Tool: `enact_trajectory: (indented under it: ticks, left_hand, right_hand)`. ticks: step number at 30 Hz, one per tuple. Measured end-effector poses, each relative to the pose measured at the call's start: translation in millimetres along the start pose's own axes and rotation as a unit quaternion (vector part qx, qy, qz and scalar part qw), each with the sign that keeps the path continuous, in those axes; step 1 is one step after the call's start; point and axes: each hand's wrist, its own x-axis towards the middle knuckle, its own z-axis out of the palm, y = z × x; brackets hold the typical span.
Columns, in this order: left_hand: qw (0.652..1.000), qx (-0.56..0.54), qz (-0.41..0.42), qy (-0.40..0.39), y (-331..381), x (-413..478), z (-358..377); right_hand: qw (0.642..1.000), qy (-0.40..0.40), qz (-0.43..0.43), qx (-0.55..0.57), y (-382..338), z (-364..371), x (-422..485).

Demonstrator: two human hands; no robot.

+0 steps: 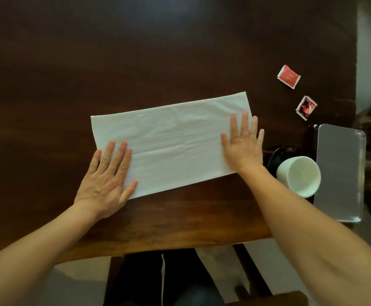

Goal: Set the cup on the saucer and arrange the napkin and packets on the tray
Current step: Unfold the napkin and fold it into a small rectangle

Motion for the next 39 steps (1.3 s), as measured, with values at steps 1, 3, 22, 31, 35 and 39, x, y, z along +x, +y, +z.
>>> enact_trajectory:
  ticks: [1,3,22,31,35,39]
  left_hand:
    - [1.0,0.002,-0.006,-0.004,1.5,-1.0,-0.1]
    - [1.0,0.007,-0.019,-0.02,3.7,-2.0,-2.8]
    - [0.983,-0.047,-0.123,-0.125,37.0,-29.2,-11.9]
    - [0.967,-0.067,-0.169,-0.176,102.4,-69.8,-15.5]
    - [0.966,-0.032,-0.187,-0.179,126.0,-66.0,-33.3]
    - [0.987,-0.088,-0.114,-0.077,98.3,-26.0,-62.0]
  right_hand:
    - [1.0,-0.013,0.007,0.008,3.3,-7.1,4.5]
    - [0.997,-0.024,0.04,0.054,1.1,-23.5,9.8]
    - [0.991,0.039,-0.054,0.112,-91.3,13.2,-106.8]
    - [0.978,-0.043,-0.196,0.051,-71.7,-17.5,-68.9]
    - [0.962,-0.064,-0.267,-0.002,-64.7,-34.7,-44.6]
    - [0.967,-0.014,-0.25,0.052,-65.0,-35.6,-50.7]
